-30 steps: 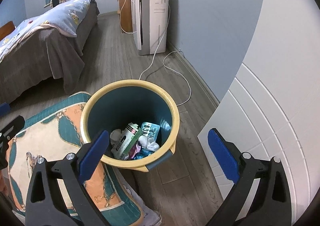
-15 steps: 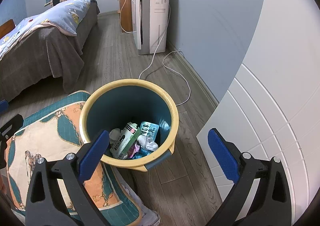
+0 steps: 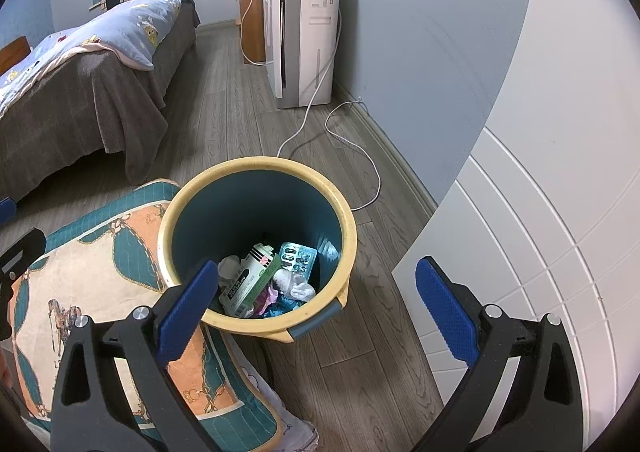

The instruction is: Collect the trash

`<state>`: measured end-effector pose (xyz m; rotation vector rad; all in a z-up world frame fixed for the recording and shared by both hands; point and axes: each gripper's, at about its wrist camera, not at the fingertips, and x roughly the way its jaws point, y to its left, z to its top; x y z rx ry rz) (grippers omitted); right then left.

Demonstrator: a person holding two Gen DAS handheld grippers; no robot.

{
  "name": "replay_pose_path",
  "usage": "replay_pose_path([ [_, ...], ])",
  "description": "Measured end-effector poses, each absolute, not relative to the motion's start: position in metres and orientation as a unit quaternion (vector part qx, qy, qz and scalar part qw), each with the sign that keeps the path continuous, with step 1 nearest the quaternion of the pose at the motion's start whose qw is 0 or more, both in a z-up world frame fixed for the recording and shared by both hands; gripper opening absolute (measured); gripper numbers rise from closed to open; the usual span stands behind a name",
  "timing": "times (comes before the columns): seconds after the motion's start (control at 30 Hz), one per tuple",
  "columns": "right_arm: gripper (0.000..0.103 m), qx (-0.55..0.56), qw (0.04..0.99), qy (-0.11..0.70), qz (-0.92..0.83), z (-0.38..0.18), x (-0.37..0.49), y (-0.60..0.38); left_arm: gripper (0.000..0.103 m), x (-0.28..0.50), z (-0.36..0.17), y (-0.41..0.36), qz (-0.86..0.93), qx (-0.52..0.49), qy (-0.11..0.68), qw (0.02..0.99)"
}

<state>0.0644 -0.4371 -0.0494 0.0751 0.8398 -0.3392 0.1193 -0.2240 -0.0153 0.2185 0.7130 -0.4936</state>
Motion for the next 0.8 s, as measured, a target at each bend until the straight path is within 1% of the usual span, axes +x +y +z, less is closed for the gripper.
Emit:
replay_pose_path([
  [0.8, 0.097, 0.036, 0.897, 0.408, -0.165, -0.0514, 0.0642, -0.4388, 0.098, 0.1179, -0.0163, -0.2259, -0.241, 0.110, 0.342, 0.901],
])
